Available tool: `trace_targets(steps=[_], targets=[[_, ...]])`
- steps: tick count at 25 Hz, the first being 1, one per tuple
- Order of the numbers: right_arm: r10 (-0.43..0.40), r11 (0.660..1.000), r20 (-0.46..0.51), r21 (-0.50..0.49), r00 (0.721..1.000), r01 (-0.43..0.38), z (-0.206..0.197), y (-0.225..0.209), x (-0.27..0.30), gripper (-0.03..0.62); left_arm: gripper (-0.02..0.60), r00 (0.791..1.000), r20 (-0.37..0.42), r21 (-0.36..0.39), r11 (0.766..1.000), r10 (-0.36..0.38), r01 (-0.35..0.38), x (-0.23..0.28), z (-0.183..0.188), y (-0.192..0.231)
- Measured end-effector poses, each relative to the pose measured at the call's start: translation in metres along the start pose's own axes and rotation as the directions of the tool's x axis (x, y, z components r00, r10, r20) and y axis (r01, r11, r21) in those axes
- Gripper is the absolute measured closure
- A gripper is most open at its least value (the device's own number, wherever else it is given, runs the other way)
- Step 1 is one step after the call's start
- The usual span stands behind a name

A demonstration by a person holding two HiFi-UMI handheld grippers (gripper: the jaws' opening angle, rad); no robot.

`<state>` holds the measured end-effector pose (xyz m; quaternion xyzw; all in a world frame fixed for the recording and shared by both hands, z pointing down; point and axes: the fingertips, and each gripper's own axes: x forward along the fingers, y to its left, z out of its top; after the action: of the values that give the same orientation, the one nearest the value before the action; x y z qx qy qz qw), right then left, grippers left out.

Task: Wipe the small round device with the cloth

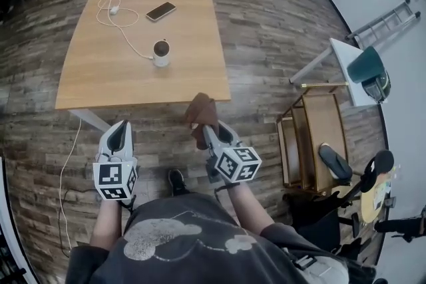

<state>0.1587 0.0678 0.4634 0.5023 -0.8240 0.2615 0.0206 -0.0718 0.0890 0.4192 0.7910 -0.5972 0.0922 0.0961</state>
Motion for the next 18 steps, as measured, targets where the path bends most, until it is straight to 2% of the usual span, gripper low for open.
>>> trace_targets(steps=[6, 9, 13, 18], targets=[[0.025, 1.000, -0.030, -0.006, 0.999, -0.026, 0.013, -0.025, 0.028, 0.516, 0.563, 1.000, 0.010, -0.009, 1.000, 0.021, -0.021, 0.036, 0.012, -0.009], [0.038, 0.999, -0.032, -0.017, 0.999, -0.039, 0.022, -0.026, 0.042, 0.516, 0.563, 0.999, 0.024, 0.018, 1.000, 0.021, -0.022, 0.050, 0.024, -0.010], [0.044, 0.999, -0.035, -0.029, 0.998, -0.045, 0.026, -0.023, 0.058, 0.516, 0.563, 1.000, 0.022, 0.009, 1.000, 0.022, -0.022, 0.064, 0.029, 0.004], [0.001, 1.000, -0.047, -0.025, 0.999, -0.002, 0.028, -0.025, 0.080, 0.516, 0.563, 1.000, -0.004, -0.006, 1.000, -0.026, 0.026, 0.094, 0.024, 0.021]])
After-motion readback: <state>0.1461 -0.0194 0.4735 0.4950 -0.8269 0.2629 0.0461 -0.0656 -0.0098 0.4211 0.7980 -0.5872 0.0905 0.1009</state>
